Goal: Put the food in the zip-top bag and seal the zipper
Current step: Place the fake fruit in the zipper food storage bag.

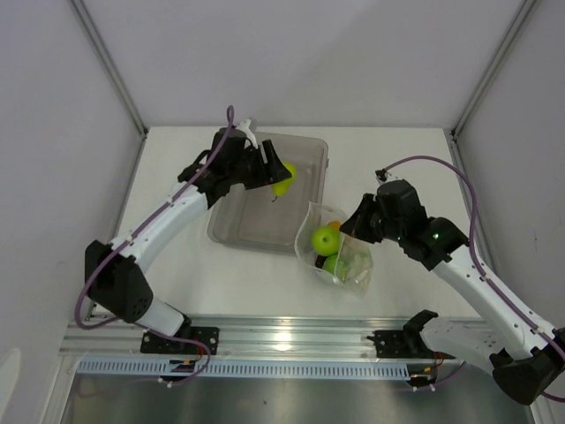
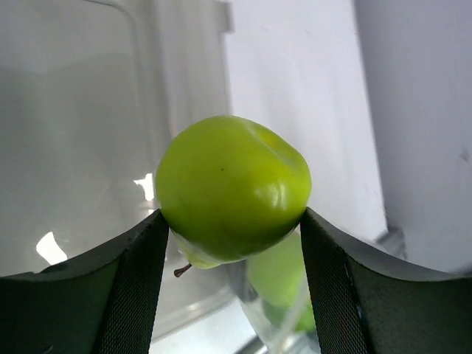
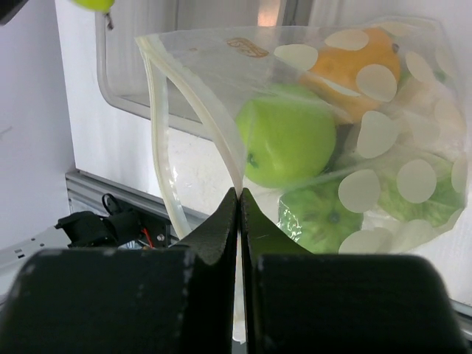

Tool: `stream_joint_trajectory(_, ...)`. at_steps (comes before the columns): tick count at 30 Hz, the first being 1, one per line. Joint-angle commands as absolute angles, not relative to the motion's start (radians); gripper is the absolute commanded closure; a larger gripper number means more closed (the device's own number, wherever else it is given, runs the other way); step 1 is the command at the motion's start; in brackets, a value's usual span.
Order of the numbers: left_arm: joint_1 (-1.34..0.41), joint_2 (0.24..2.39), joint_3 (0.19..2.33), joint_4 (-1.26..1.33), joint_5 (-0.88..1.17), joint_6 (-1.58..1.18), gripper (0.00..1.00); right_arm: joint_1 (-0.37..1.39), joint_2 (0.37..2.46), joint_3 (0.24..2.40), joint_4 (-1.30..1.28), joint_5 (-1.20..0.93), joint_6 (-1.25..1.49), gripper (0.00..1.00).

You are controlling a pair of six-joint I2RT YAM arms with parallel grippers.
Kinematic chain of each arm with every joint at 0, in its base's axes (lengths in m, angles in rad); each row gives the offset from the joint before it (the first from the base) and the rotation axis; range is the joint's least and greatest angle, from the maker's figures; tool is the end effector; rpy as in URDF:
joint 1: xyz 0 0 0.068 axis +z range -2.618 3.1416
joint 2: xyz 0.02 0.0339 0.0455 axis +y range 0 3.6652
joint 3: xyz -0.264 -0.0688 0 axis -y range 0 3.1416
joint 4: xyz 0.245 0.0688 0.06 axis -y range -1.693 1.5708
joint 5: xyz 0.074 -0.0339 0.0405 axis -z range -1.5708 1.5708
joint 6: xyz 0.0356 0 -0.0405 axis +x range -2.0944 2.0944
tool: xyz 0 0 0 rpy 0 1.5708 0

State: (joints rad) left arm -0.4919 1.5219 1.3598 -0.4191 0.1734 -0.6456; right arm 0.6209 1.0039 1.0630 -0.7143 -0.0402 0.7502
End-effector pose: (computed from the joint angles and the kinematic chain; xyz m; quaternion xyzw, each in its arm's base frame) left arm 0.3054 -0.1706 0.3370 -0.0263 0.8773 -0.3190 0.3576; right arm 0.1668 0.1211 0.3438 0.0491 0.8955 0.2937 0.3306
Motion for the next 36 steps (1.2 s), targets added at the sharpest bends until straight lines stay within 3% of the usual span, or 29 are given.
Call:
stream_joint_trajectory(1,-0.534,1.409,1.307,-0.333,0.322,-0.667,0.99,0.621,0.986,1.109,-0.741,-0.02,0.773,1.0)
stream_joint_trajectory(9,-0.598,1.295,1.246,-0.268,0.46,-0.687,0.99,0.62,0.945,1.103,-0.759,-0.012,0.785,1.0)
stream_joint_trajectory(19,-0.666,1.298,1.201,-0.238,0.523,-0.696,0.99,0.617,0.94,1.097,-0.761,-0.014,0.79,1.0)
stream_joint_trajectory(36,-0.77,1.358,1.197,-0.236,0.463,-0.709,0.99,0.611,0.891,1.103,-0.769,-0.008,0.796,1.0)
